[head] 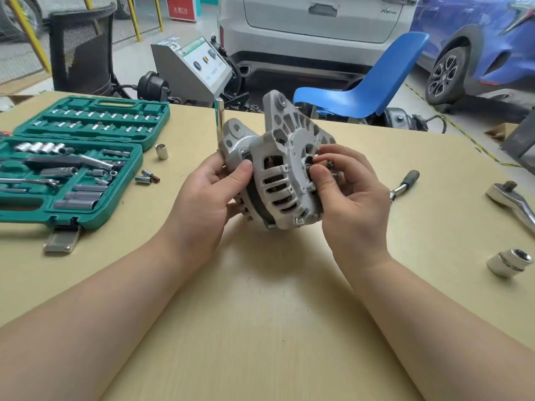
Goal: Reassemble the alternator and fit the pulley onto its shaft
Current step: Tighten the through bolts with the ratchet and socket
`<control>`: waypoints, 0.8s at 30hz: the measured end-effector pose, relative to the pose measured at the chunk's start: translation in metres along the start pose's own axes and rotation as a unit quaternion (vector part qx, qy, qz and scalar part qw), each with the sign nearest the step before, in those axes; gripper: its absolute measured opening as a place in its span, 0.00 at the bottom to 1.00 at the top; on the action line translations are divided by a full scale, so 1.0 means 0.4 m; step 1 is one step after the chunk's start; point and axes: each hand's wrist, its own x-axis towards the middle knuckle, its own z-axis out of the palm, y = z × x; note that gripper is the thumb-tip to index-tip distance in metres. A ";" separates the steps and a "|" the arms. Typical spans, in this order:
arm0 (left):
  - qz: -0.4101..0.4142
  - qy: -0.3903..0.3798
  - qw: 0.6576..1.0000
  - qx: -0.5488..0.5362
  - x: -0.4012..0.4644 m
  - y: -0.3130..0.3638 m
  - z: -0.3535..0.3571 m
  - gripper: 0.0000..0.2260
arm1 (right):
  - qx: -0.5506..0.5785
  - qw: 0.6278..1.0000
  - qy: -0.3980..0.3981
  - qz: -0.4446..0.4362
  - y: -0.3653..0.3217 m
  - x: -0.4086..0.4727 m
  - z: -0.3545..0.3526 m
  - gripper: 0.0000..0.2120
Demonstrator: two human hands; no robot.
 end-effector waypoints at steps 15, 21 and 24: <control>-0.020 -0.064 0.998 0.016 0.011 0.004 -0.016 0.18 | -0.060 0.997 0.025 0.031 -0.028 -0.076 -0.016 0.04; -0.009 -0.108 0.994 0.021 0.003 -0.009 0.006 0.18 | 0.008 0.995 0.050 0.086 -0.044 -0.070 -0.014 0.21; -0.003 -0.080 0.996 0.033 0.002 -0.011 0.008 0.22 | 0.035 0.990 0.064 0.119 -0.045 -0.047 -0.035 0.20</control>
